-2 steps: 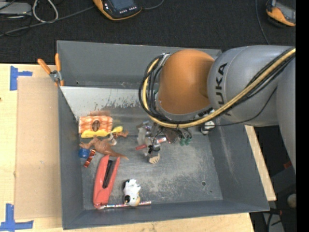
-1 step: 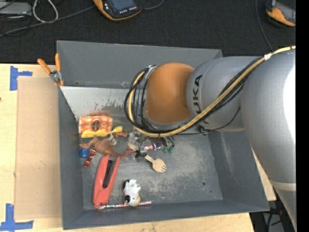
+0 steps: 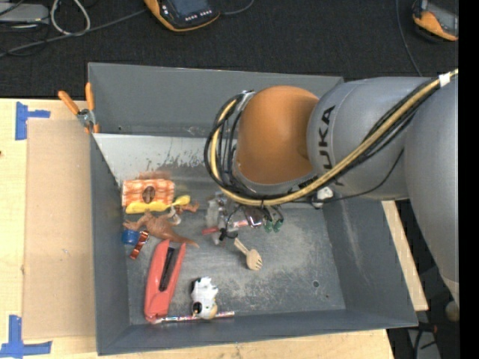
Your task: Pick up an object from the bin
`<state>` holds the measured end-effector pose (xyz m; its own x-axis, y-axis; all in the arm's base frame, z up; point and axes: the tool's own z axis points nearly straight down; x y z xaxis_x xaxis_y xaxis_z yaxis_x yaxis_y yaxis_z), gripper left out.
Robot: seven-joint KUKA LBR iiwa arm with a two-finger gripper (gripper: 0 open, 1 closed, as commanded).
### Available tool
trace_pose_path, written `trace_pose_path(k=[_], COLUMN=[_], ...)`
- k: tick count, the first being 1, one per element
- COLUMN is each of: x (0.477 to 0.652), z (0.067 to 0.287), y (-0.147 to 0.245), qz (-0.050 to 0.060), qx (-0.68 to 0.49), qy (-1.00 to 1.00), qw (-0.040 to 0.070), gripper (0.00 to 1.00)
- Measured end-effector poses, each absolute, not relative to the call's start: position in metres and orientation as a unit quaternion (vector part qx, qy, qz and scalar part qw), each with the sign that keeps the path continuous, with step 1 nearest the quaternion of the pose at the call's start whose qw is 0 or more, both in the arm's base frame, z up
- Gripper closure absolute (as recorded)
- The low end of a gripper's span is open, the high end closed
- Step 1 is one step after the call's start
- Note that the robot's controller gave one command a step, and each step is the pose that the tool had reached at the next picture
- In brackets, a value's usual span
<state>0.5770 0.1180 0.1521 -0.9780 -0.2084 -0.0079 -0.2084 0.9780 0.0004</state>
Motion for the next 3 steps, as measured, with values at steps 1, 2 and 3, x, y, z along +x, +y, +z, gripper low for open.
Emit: trace_pose_path(k=[1, 2, 3], x=[0.584, 0.581, 0.579], z=[0.158, 0.161, 0.249], y=[0.116, 0.113, 0.111], qz=[0.001, 0.001, 0.001], qx=[-0.092, -0.089, -0.107], qy=[0.996, 0.996, 0.994], qw=[0.008, 0.004, 0.003], gripper=[1.0, 1.0, 1.0])
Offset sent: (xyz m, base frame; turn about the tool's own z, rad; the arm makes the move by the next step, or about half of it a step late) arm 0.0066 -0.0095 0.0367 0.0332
